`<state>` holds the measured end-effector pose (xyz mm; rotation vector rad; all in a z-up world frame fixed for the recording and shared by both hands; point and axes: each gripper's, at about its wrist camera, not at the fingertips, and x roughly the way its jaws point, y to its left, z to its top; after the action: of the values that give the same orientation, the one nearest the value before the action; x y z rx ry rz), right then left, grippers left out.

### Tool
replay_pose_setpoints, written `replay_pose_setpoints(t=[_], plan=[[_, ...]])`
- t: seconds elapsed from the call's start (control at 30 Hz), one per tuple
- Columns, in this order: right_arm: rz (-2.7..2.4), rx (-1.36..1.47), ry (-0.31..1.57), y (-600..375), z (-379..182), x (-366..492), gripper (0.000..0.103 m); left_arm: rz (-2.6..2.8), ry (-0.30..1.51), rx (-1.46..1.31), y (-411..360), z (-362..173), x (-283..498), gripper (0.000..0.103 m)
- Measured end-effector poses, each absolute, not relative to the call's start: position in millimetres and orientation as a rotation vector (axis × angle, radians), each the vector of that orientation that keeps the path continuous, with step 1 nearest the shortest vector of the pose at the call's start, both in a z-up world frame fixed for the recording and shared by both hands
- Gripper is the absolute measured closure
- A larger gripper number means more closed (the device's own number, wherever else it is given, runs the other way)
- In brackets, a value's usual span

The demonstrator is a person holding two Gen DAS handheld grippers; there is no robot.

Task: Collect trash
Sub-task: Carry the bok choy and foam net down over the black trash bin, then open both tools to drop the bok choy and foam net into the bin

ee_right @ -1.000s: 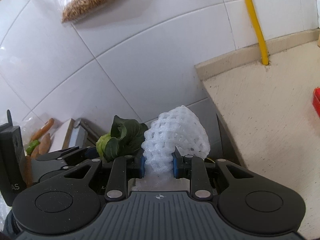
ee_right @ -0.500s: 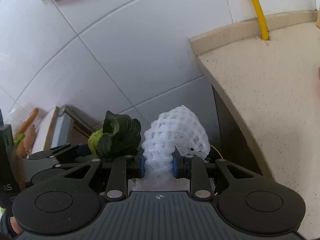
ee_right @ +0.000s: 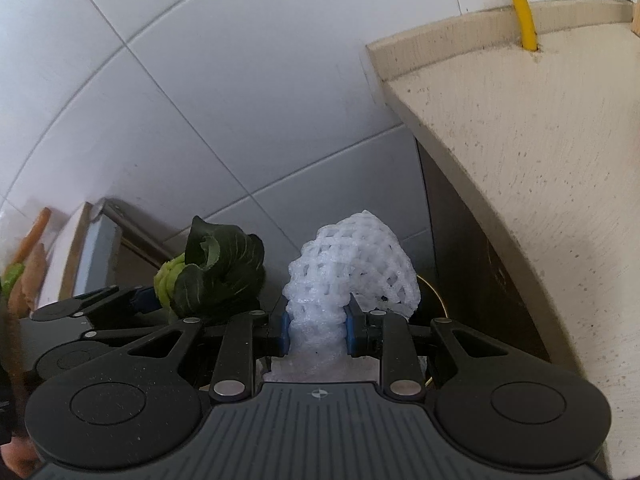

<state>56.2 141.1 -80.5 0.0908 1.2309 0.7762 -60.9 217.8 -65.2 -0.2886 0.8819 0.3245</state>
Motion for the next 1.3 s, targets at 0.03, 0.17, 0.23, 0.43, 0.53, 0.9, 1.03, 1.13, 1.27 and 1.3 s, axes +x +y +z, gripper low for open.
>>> replay_pose_setpoints(t=[0.03,0.17,0.23,0.43,0.53,0.9,1.03,1.13,1.27,1.3], plan=[[0.771,0.091,1.236,141,-81,56,0.071,0.327,0.893,-0.283,218,-67,-58,0.040],[0.762,0.097,1.247,141,-83,57,0.071,0.320,0.910,-0.273,216,-70,-55,0.040],[0.759,0.102,1.249,141,-82,57,0.071,0.322,0.921,-0.268,216,-72,-54,0.040],[0.746,0.103,1.255,143,-83,59,0.071,0.331,0.945,-0.270,220,-77,-48,0.040],[0.744,0.103,1.258,144,-84,60,0.071,0.342,0.962,-0.282,224,-81,-47,0.040],[0.734,0.085,1.271,152,-89,64,0.070,0.367,0.985,-0.315,229,-85,-45,0.040],[0.734,0.075,1.281,157,-93,66,0.067,0.376,0.995,-0.311,228,-86,-45,0.040],[0.737,0.069,1.283,159,-94,69,0.067,0.383,1.001,-0.310,228,-87,-44,0.039],[0.742,0.062,1.282,161,-95,72,0.067,0.392,1.010,-0.309,229,-87,-41,0.039],[0.743,0.061,1.282,162,-95,72,0.067,0.393,1.013,-0.308,229,-87,-41,0.039]])
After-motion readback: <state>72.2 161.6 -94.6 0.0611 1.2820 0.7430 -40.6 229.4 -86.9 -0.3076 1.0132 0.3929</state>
